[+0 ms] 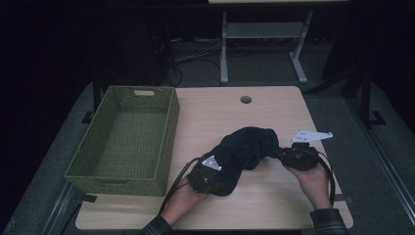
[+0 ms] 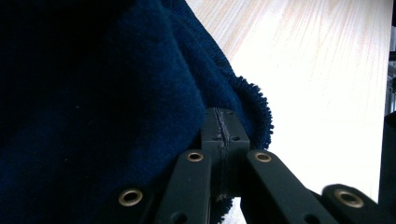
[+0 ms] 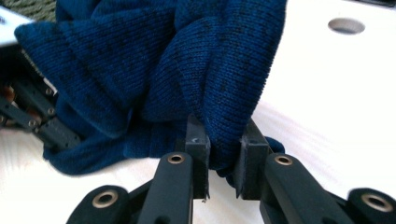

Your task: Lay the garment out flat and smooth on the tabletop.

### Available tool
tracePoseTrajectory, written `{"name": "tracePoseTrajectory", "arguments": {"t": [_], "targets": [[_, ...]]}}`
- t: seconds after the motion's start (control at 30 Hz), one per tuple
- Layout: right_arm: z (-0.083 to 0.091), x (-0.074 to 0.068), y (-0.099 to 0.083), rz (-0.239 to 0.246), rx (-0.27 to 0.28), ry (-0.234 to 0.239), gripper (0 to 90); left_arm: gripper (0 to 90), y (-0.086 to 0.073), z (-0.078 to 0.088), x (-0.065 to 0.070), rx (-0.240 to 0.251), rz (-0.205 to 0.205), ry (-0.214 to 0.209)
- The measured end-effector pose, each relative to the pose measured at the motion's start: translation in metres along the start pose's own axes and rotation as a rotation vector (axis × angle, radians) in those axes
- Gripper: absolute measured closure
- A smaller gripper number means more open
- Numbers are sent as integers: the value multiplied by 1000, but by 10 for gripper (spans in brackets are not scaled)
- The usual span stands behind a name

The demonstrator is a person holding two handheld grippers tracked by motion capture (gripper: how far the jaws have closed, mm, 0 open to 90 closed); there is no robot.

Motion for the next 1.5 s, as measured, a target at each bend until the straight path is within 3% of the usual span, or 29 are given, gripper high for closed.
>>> {"name": "tracePoseTrajectory", "arguments": {"t": [0.33,1.03,1.27,1.5], "targets": [[-7,8,34,25,6,-34,784,900,0,0,-1,1,6,-7],[-36,35,97,18,6,-112,787,900,-1,1,-2,-11,3,-18],[-56,43,118,19,-10,-129,787,900,-1,1,-2,-12,2,-25],[-86,50,131,32,-54,-148,787,900,-1,1,-3,-11,4,-31]]}}
Point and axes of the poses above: each handheld gripper's, and its own axes: z roughly backward along the jaws, y roughly out of its top, x roughly to its right, the point moved 2 cm from there along -z, roughly forward along the jaws, and after that the axes turned 4 degrees about z, right-handed, at the moved point
